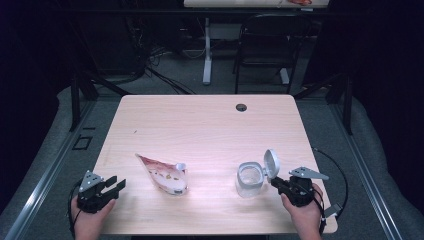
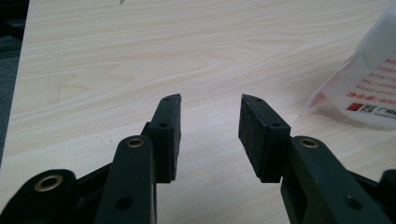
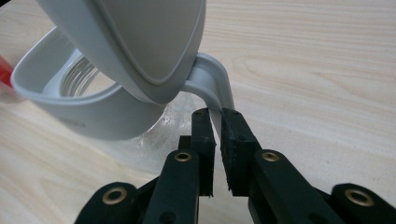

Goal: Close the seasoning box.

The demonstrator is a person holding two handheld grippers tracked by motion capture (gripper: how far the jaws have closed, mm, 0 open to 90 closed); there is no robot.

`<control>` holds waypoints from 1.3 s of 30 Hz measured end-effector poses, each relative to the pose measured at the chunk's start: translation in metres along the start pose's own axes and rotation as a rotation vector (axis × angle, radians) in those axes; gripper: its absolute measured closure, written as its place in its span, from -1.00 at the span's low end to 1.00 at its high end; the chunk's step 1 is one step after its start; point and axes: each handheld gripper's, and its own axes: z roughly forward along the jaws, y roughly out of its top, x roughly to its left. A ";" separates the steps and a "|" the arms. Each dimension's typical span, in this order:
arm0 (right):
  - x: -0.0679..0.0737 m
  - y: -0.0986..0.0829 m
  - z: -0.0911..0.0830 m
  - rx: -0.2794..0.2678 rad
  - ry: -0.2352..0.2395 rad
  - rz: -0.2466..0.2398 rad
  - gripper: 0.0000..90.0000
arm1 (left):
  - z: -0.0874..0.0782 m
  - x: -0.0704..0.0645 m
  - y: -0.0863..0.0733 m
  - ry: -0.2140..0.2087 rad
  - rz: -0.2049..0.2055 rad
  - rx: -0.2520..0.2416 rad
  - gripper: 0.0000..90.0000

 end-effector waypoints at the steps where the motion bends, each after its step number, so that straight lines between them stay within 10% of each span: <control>1: -0.001 0.001 0.002 -0.008 0.001 0.007 0.86 | 0.000 0.000 0.000 -0.001 0.001 0.002 0.32; 33: -0.020 0.032 0.047 -0.063 0.112 -0.005 0.77 | 0.003 -0.002 0.000 -0.008 0.007 0.011 0.35; 39: -0.016 0.036 0.051 -0.051 0.074 -0.042 0.80 | 0.004 -0.002 0.000 -0.010 0.005 0.012 0.35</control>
